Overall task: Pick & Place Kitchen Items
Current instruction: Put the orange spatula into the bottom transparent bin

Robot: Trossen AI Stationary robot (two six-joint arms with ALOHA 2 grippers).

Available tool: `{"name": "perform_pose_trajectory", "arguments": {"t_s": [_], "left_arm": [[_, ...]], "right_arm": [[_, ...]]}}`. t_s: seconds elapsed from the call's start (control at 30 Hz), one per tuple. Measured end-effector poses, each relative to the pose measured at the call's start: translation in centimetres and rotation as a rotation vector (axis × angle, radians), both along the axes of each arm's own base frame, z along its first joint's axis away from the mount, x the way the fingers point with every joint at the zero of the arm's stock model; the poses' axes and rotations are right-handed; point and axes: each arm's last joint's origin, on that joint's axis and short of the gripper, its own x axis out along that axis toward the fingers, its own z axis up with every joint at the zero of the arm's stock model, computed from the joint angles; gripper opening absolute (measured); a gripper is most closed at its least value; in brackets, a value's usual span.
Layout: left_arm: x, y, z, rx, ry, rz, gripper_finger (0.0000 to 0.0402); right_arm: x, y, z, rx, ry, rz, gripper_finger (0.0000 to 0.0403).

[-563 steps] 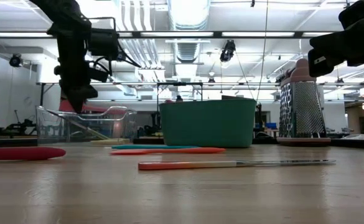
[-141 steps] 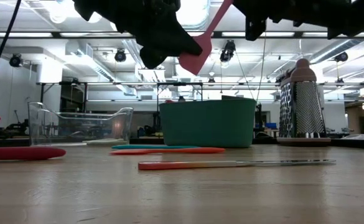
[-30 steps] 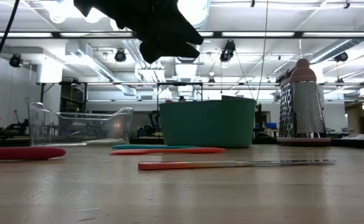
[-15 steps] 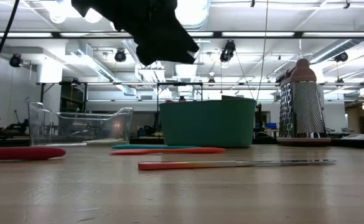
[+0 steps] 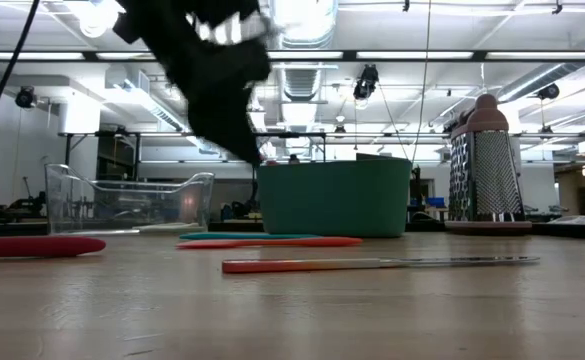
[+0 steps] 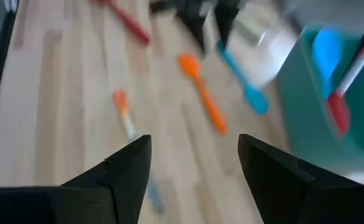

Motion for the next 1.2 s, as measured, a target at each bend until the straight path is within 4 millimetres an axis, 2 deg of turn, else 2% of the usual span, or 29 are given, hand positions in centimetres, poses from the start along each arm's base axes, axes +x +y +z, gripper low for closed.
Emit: {"name": "perform_pose_trajectory", "arguments": {"t_s": [0.13, 0.47, 0.97, 1.07, 1.2], "left_arm": [[-1.1, 0.5, -1.3, -0.014, 0.178, -0.02, 0.0197], [-1.1, 0.8, -4.8, 0.006, 0.313, -0.062, 0.0197], [0.2, 1.0, -10.0, -0.041, 0.428, -0.105, 0.0197], [0.2, 0.9, -10.7, -0.059, 0.449, -0.116, 0.0185], [0.2, 0.8, -10.9, -0.064, 0.456, -0.122, 0.0141]], "right_arm": [[0.3, -0.3, 0.1, -0.053, -0.081, 0.01, 0.0247], [0.8, -0.9, -1.7, -0.085, -0.084, -0.002, 0.0259], [0.8, -0.9, -1.8, -0.08, -0.087, -0.008, 0.0217], [0.8, -0.9, -1.8, -0.08, -0.087, -0.008, 0.0211], [0.8, -0.9, -1.8, -0.082, -0.086, -0.008, 0.0205]]}}
